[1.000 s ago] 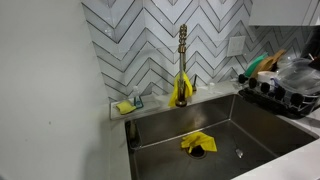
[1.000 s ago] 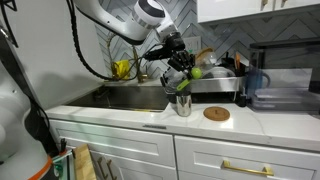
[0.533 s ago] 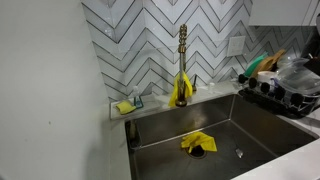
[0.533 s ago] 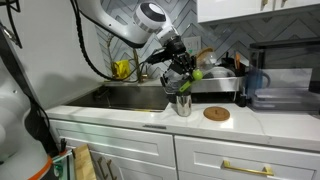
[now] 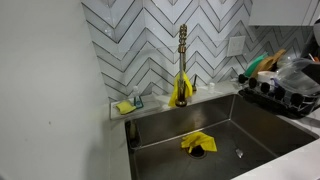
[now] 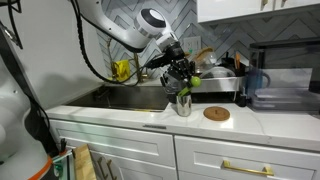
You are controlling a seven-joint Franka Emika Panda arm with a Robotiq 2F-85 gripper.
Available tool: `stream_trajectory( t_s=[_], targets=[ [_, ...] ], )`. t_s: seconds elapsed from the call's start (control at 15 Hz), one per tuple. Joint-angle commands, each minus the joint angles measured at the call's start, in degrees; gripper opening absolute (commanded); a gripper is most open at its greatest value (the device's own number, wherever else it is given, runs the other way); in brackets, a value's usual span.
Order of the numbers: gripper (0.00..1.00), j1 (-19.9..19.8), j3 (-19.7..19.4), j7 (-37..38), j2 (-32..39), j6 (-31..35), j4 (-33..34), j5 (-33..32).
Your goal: Pick up the brown lid from the silver cup and put it on the kitchen counter, pick up the green measuring spoon and put it in the silver cup
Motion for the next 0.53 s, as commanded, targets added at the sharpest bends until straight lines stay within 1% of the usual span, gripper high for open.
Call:
stream_trajectory(
  t_s=[0.0, 0.47],
  targets=[
    [0.03, 0.47, -0.43, 2.43, -0.54, 0.83, -1.99, -0.53],
    [0.03, 0.41, -0.50, 2.78, -0.30, 1.07, -2.32, -0.08]
  ],
)
